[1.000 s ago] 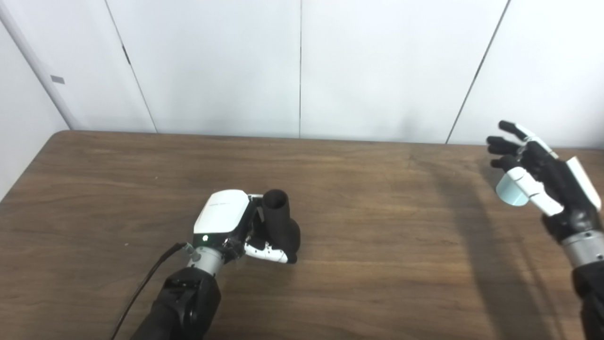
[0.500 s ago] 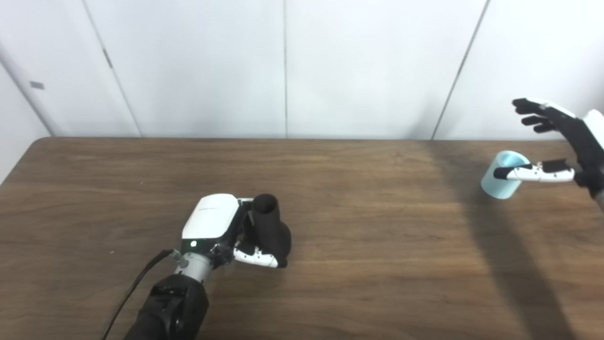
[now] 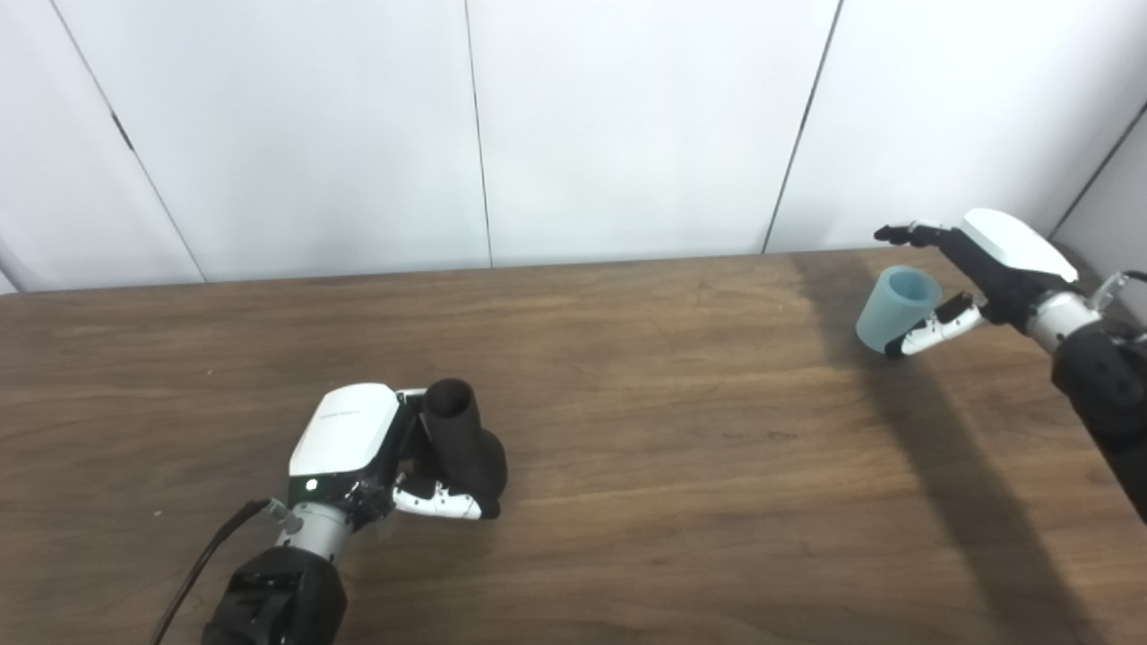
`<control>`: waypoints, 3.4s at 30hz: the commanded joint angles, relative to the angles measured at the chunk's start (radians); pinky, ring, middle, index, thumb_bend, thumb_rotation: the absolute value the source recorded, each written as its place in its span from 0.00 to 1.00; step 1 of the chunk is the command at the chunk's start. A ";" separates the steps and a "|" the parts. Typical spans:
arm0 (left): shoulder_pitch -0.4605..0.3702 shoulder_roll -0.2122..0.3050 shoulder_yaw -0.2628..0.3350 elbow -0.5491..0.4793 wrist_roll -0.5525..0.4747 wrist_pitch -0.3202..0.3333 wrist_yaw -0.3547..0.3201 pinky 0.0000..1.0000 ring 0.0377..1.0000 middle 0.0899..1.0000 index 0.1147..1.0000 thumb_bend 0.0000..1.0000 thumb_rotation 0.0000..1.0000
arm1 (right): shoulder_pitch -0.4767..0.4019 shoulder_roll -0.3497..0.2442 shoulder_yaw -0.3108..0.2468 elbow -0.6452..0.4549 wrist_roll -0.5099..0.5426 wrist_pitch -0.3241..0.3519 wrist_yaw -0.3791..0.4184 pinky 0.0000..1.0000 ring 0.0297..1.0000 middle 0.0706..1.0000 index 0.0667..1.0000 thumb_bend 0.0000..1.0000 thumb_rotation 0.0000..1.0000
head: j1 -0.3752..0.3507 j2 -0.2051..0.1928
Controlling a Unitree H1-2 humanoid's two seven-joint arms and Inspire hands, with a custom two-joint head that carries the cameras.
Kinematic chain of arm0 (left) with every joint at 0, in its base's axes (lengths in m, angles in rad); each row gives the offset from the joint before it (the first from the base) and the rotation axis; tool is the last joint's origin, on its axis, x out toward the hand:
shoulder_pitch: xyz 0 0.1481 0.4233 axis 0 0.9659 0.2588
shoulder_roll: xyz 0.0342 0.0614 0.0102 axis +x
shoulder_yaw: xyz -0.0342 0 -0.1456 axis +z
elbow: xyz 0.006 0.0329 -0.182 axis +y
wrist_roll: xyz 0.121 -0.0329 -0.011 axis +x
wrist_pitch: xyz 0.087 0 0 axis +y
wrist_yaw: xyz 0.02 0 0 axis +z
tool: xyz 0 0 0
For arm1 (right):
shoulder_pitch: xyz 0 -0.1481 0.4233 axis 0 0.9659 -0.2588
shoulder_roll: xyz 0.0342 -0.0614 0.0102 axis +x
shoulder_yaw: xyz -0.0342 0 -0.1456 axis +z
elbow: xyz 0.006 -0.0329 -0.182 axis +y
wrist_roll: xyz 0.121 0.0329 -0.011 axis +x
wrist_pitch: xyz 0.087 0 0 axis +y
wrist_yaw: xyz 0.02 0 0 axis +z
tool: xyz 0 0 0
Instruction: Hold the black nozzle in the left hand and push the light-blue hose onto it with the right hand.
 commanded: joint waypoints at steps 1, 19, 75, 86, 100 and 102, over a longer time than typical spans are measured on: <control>-0.015 0.013 0.011 -0.014 0.008 -0.017 0.009 0.30 0.39 0.34 0.44 0.52 0.00 | -0.059 -0.038 0.008 0.013 -0.018 -0.026 0.002 0.85 0.88 0.85 0.83 1.00 0.23 | 0.000 0.001; -0.012 0.012 0.022 -0.008 0.014 -0.028 0.012 0.30 0.39 0.35 0.44 0.52 0.00 | -0.172 0.005 0.114 0.257 -0.143 -0.071 -0.118 0.82 0.89 0.86 0.82 1.00 0.24 | -0.001 0.015; -0.006 -0.001 0.008 -0.031 0.041 -0.016 -0.015 0.31 0.40 0.35 0.44 0.52 0.00 | -0.113 0.094 0.040 -0.369 -0.089 -0.016 0.025 0.35 0.34 0.46 0.48 0.51 0.00 | 0.079 0.040; -0.014 -0.044 -0.015 -0.039 0.088 0.013 -0.043 0.35 0.44 0.36 0.45 0.52 0.00 | -0.186 0.229 0.076 -0.627 -0.021 0.082 0.224 0.49 0.36 0.47 0.46 0.52 0.00 | 0.199 0.055; -0.027 -0.095 -0.029 -0.001 0.145 0.019 -0.032 0.31 0.39 0.34 0.44 0.52 0.00 | -0.207 0.352 0.098 -0.720 0.083 0.097 0.296 0.34 0.36 0.48 0.45 0.52 0.00 | 0.292 0.064; -0.027 -0.101 -0.030 0.005 0.151 0.022 -0.031 0.31 0.39 0.34 0.44 0.52 0.00 | -0.210 0.361 0.106 -0.723 0.094 0.106 0.307 0.36 0.37 0.48 0.45 0.52 0.00 | 0.301 0.065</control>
